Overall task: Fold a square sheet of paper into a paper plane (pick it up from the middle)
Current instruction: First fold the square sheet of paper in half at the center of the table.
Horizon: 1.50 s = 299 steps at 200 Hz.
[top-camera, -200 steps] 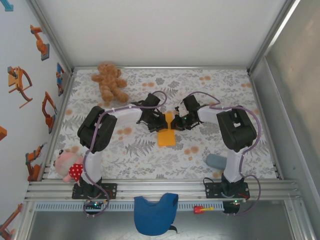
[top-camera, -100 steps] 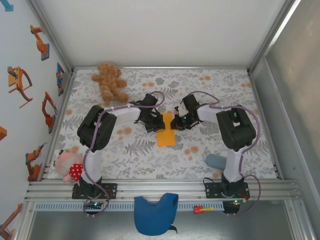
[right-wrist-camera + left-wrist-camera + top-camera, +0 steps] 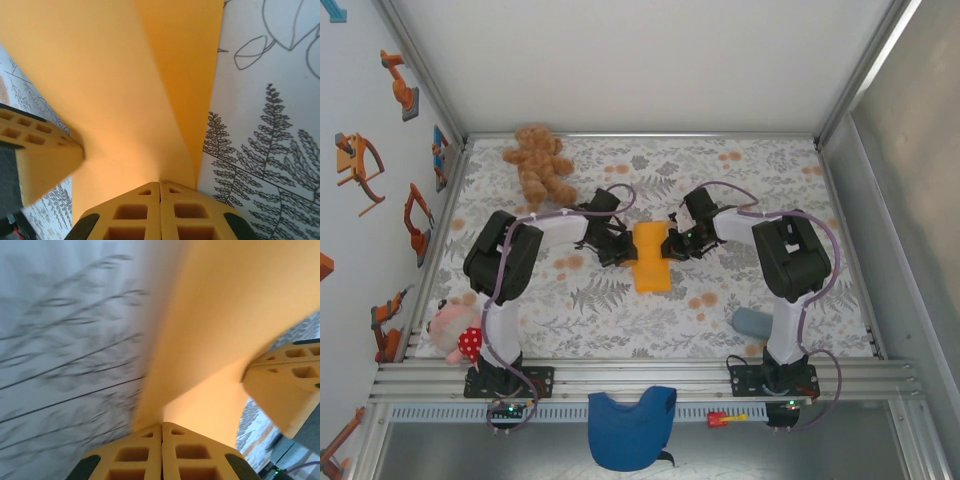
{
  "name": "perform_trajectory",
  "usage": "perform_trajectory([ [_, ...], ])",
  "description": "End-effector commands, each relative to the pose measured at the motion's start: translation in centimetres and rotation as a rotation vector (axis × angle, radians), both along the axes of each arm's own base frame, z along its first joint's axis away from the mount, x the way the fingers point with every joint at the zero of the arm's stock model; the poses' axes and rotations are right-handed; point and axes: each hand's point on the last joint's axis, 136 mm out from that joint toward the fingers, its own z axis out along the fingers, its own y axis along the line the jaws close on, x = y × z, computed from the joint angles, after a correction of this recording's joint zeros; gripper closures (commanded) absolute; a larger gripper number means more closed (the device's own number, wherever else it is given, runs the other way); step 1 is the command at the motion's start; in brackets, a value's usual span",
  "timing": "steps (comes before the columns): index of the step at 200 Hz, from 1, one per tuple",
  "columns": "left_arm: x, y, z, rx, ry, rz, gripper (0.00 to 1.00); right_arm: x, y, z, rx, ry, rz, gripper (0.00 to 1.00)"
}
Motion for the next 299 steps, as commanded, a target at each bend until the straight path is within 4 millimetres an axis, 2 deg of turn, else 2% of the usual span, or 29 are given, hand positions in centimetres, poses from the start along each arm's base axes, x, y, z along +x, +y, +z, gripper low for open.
perform_trajectory([
  [1, -0.3, 3.7, 0.7, 0.1, -0.012, 0.032, 0.92, -6.3, -7.2, -8.6, -0.41, 0.215, 0.003, 0.94],
  [22, 0.4, 1.5, 4.0, -0.002, -0.092, 0.022, 0.92, -6.2, -7.1, -8.5, -0.406, 0.212, 0.0, 0.94],
  [44, 1.0, -1.3, 5.5, -0.107, -0.126, 0.015, 0.92, -6.2, -7.1, -8.5, -0.406, 0.213, -0.001, 0.94],
  [76, 1.8, -4.1, 4.4, -0.166, -0.098, 0.005, 0.92, -6.2, -7.2, -8.9, -0.409, 0.218, 0.0, 0.94],
  [98, 2.4, -5.1, 3.2, -0.18, -0.076, 0.003, 0.92, -6.3, -7.2, -8.9, -0.407, 0.219, -0.001, 0.94],
  [116, 2.5, -5.1, 2.0, -0.169, -0.052, 0.006, 0.92, -6.4, -7.3, -9.0, -0.412, 0.218, -0.003, 0.94],
  [132, 2.4, -4.3, 0.9, -0.146, -0.035, 0.011, 0.92, -6.6, -7.5, -9.2, -0.423, 0.223, -0.005, 0.95],
  [174, 1.9, 1.0, -1.9, -0.026, 0.005, 0.016, 0.92, -6.9, -8.1, -9.4, -0.452, 0.225, -0.01, 0.95],
  [192, 2.3, 3.2, -2.2, 0.004, 0.005, 0.023, 0.92, -6.9, -8.3, -9.4, -0.461, 0.222, -0.011, 0.95],
  [211, 2.9, 4.2, -1.4, -0.004, -0.014, 0.04, 0.92, -6.8, -8.3, -9.3, -0.462, 0.221, -0.013, 0.95],
  [232, 3.5, 2.9, 1.2, -0.08, -0.067, 0.033, 0.92, -6.9, -8.3, -9.3, -0.46, 0.221, -0.016, 0.95],
  [259, 3.7, -0.2, 4.5, -0.191, -0.138, 0.008, 0.92, -6.9, -8.2, -9.3, -0.457, 0.222, -0.018, 0.95],
  [275, 3.6, -1.9, 4.7, -0.216, -0.142, -0.007, 0.91, -6.9, -8.2, -9.3, -0.455, 0.225, -0.018, 0.95],
  [299, 3.6, -3.7, 3.0, -0.212, -0.104, -0.018, 0.92, -6.8, -8.1, -9.4, -0.45, 0.227, -0.021, 0.95],
])
